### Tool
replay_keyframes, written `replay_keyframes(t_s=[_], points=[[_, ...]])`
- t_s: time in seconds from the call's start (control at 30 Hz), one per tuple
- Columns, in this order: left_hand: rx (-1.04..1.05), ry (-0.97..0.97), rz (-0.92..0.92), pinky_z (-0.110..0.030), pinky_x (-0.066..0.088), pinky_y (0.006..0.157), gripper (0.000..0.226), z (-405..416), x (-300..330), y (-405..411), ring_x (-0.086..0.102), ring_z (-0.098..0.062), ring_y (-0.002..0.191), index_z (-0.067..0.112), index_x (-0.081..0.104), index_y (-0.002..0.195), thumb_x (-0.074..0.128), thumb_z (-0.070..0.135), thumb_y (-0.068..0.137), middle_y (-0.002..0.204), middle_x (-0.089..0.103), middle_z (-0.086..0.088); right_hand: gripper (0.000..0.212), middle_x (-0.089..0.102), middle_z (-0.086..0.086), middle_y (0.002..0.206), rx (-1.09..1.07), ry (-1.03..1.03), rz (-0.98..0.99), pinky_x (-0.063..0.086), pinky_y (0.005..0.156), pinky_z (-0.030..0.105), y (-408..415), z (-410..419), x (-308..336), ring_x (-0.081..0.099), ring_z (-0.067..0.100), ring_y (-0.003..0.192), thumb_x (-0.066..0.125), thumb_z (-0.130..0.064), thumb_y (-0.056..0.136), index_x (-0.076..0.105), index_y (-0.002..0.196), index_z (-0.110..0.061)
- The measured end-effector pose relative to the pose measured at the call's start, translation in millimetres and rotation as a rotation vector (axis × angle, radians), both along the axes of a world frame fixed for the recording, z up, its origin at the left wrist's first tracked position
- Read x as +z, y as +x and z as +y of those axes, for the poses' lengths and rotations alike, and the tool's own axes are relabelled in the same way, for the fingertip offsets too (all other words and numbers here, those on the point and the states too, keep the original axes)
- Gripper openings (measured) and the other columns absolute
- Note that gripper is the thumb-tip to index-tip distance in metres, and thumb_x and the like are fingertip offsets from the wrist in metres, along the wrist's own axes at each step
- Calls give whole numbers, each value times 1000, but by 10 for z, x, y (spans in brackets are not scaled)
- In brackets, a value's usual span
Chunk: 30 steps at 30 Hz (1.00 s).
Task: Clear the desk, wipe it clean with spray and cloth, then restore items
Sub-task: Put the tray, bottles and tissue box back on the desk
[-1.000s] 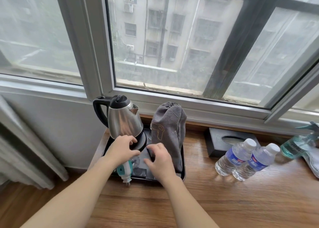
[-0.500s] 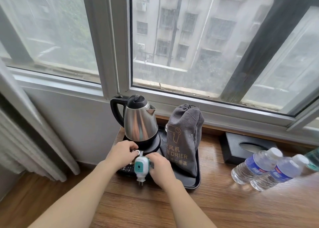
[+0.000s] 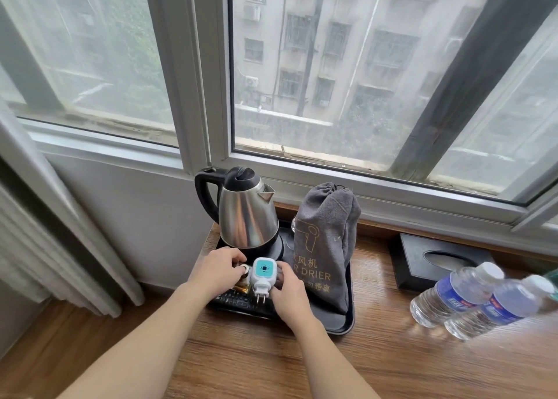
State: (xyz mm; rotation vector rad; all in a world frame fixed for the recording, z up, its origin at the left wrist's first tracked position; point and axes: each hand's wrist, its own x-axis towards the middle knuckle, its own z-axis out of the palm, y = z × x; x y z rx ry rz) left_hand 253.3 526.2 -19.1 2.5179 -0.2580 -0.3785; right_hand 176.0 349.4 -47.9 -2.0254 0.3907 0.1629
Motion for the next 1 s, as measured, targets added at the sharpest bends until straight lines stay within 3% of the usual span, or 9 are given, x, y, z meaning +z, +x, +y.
replay_keyframes(t_s=[0.07, 0.13, 0.23, 0.43, 0.5, 0.6, 0.73, 0.83, 1.0], points=[[2, 11, 6, -35, 47, 99, 24, -16, 22, -25, 59, -11, 108, 37, 68, 112, 62, 35, 88, 120, 65, 15, 57, 68, -5, 128, 7, 9, 3, 44, 91, 6, -16, -21, 34, 61, -1, 109, 60, 2, 92, 51, 144, -19], [-1, 36, -10, -35, 47, 99, 29, -38, 63, -64, 58, -12, 111, 36, 65, 117, 59, 32, 89, 124, 62, 15, 63, 64, -1, 135, 15, -7, 7, 41, 90, 3, -53, -46, 52, 59, 2, 111, 62, 2, 93, 45, 151, -16], [26, 9, -137, -38, 47, 99, 33, -99, 159, -133, 55, -13, 115, 33, 63, 120, 57, 27, 88, 125, 60, 13, 66, 60, -1, 137, -14, -22, 29, 44, 103, 21, -178, -114, 120, 59, 9, 116, 65, -4, 94, 42, 154, -19], [-120, -102, -302, -36, 46, 91, 23, -638, 478, -347, 54, -20, 107, 19, 66, 111, 63, 21, 88, 106, 63, 3, 41, 65, -7, 105, -273, -135, -31, 48, 93, 27, -615, -486, 298, 63, 13, 97, 69, -21, 95, 60, 135, -17], [-239, -55, -276, -34, 46, 88, 21, -897, 538, -464, 55, -20, 104, 21, 65, 109, 62, 26, 89, 102, 62, 3, 38, 66, -6, 105, -324, -199, 35, 48, 93, 32, -833, -672, 337, 62, 16, 100, 66, -28, 96, 61, 132, -19], [-397, 48, -195, -31, 46, 89, 26, -1284, 568, -687, 58, -17, 106, 24, 64, 113, 62, 34, 89, 106, 63, 5, 40, 67, -3, 122, -405, -316, 178, 45, 90, 31, -1187, -1029, 357, 61, 22, 115, 62, -40, 96, 59, 133, -24], [-509, 87, -101, -31, 45, 95, 43, -1804, 545, -1003, 58, -17, 114, 23, 58, 130, 64, 39, 90, 124, 62, 4, 53, 59, 6, 139, -509, -377, 266, 42, 105, 34, -1581, -1560, 334, 53, 27, 131, 64, -46, 96, 54, 139, -17], [-516, 77, -24, -31, 43, 101, 60, -2204, 486, -1188, 54, -17, 125, 21, 48, 142, 66, 40, 88, 138, 57, 1, 60, 57, 11, 140, -614, -352, 279, 41, 109, 39, -1780, -1943, 314, 51, 32, 132, 67, -47, 93, 51, 140, -12], [-512, 52, 37, -32, 37, 109, 80, -2875, 452, -1440, 44, -21, 136, 13, 38, 149, 72, 43, 84, 149, 47, -5, 60, 62, 15, 126, -731, -303, 228, 46, 103, 43, -1902, -2529, 265, 56, 35, 121, 77, -43, 84, 55, 129, -9]])
